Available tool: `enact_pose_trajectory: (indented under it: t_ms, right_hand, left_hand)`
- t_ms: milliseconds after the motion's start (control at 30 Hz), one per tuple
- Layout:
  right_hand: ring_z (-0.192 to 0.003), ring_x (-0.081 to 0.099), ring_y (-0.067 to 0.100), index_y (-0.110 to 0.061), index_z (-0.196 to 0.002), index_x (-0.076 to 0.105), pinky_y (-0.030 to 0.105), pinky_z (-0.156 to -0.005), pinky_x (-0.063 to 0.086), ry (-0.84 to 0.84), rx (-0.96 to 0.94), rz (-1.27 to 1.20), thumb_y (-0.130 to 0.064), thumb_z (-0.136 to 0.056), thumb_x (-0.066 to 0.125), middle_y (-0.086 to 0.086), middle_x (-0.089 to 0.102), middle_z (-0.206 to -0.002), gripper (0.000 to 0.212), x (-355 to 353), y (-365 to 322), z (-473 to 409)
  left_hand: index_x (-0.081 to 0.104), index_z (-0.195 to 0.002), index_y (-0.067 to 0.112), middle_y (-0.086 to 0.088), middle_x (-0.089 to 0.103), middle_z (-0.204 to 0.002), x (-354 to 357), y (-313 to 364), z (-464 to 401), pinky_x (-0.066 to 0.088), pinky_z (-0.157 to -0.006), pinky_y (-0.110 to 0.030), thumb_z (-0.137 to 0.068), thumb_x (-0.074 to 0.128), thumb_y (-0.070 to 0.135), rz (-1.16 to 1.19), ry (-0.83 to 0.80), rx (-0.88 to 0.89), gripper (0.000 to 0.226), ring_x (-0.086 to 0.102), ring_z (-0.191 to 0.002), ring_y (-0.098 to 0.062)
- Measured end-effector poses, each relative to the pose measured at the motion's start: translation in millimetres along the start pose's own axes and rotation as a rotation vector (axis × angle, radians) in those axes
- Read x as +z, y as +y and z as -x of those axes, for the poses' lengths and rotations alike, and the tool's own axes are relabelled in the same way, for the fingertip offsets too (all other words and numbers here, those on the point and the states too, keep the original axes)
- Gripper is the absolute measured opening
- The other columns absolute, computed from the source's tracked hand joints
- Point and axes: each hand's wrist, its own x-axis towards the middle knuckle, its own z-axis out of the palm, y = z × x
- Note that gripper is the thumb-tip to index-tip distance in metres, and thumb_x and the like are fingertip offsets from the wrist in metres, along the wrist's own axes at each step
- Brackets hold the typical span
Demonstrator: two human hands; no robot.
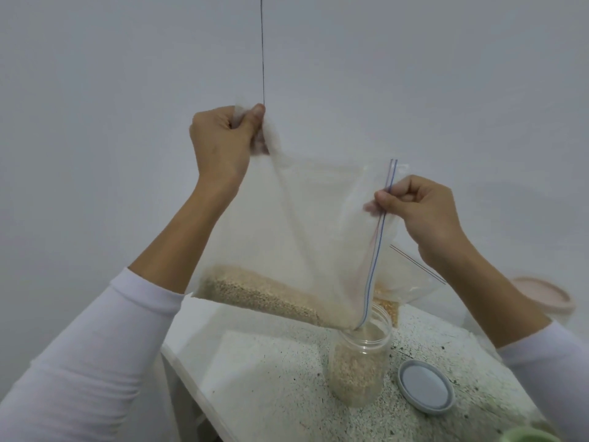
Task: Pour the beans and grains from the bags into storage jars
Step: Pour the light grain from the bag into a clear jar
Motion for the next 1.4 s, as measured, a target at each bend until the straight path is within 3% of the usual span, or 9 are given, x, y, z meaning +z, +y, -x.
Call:
enact_pose_trajectory:
  t_ms: [33, 133, 167, 267, 400, 500, 700, 1300, 1400]
  right_hand:
    - [-0.06, 0.068, 0.011, -0.008, -0.07, 0.056, 0.022, -0.067, 0.052, 0.002, -0.001, -0.001, 0.002, -0.085, 0.065, -0.003, 0.07, -0.058, 0.019, -1, 0, 0]
    - [-0.058, 0.067, 0.009, -0.007, -0.07, 0.055, 0.017, -0.065, 0.052, 0.055, -0.035, -0.06, 0.003, -0.085, 0.063, -0.004, 0.069, -0.056, 0.02, -6, -4, -3]
    - [-0.058, 0.067, 0.009, -0.007, -0.07, 0.055, 0.017, -0.065, 0.052, 0.042, -0.033, -0.053, 0.004, -0.085, 0.063, -0.004, 0.069, -0.056, 0.02, -5, -4, -4]
    - [-0.058, 0.067, 0.01, -0.007, -0.069, 0.056, 0.02, -0.064, 0.05, -0.023, 0.001, 0.0, 0.002, -0.085, 0.064, -0.002, 0.07, -0.058, 0.02, -1, 1, 0]
    - [-0.057, 0.067, 0.009, -0.006, -0.07, 0.055, 0.017, -0.062, 0.051, 0.048, -0.033, -0.054, 0.004, -0.085, 0.063, -0.003, 0.069, -0.056, 0.019, -4, -1, -3]
    - [-0.057, 0.067, 0.009, -0.006, -0.07, 0.056, 0.016, -0.064, 0.052, -0.013, -0.002, -0.015, 0.003, -0.085, 0.064, -0.001, 0.069, -0.057, 0.019, 0, 1, -1]
    - [-0.057, 0.066, 0.01, -0.007, -0.071, 0.055, 0.018, -0.065, 0.053, 0.028, -0.015, -0.032, 0.003, -0.085, 0.064, -0.003, 0.069, -0.057, 0.019, -2, 2, -1]
    - [-0.056, 0.065, 0.008, -0.006, -0.072, 0.056, 0.016, -0.063, 0.052, 0.065, -0.025, -0.049, 0.003, -0.086, 0.063, -0.003, 0.069, -0.057, 0.018, -8, 3, -3]
    - [-0.057, 0.067, 0.008, -0.005, -0.071, 0.056, 0.015, -0.061, 0.051, 0.042, -0.009, -0.055, 0.004, -0.085, 0.063, -0.002, 0.069, -0.056, 0.018, -8, 6, -2]
  left_hand:
    - [0.056, -0.062, -0.014, -0.02, 0.065, -0.063, 1, 1, 0, 0.058, -0.061, -0.045, -0.088, 0.066, 0.019, -0.004, -0.004, 0.007, 0.043, 0.068, -0.061, -0.031]
    - [0.043, -0.044, 0.014, 0.015, 0.049, -0.039, 0, 5, -2, 0.047, -0.05, -0.022, -0.09, 0.064, 0.011, -0.022, 0.048, 0.022, 0.05, 0.053, -0.043, -0.001]
    - [0.043, -0.045, 0.015, 0.016, 0.048, -0.039, 0, 6, -3, 0.047, -0.049, -0.022, -0.091, 0.063, 0.01, -0.035, 0.031, 0.027, 0.05, 0.054, -0.043, 0.0]
    - [0.057, -0.057, -0.002, -0.003, 0.064, -0.055, 1, 6, 0, 0.057, -0.055, -0.035, -0.091, 0.063, 0.013, -0.04, -0.054, 0.021, 0.038, 0.067, -0.054, -0.015]
    - [0.044, -0.048, 0.011, 0.016, 0.048, -0.037, 1, 6, -1, 0.042, -0.045, -0.013, -0.092, 0.061, 0.008, -0.037, 0.0, 0.026, 0.047, 0.052, -0.04, 0.002]
    - [0.055, -0.059, -0.009, -0.003, 0.065, -0.054, 1, 6, -3, 0.055, -0.051, -0.031, -0.09, 0.064, 0.014, -0.036, -0.067, 0.04, 0.04, 0.066, -0.052, -0.013]
    - [0.034, -0.045, 0.018, 0.019, 0.042, -0.033, 4, 8, 2, 0.033, -0.046, -0.009, -0.09, 0.063, 0.012, -0.145, -0.026, 0.115, 0.054, 0.046, -0.038, 0.005]
    - [0.044, -0.046, 0.018, 0.02, 0.049, -0.037, 12, 8, 1, 0.039, -0.049, -0.015, -0.09, 0.063, 0.014, -0.103, 0.001, 0.129, 0.049, 0.051, -0.041, 0.003]
    - [0.051, -0.049, 0.017, 0.021, 0.055, -0.041, 15, 10, 3, 0.04, -0.049, -0.012, -0.091, 0.063, 0.011, -0.11, -0.07, 0.108, 0.044, 0.056, -0.043, 0.003]
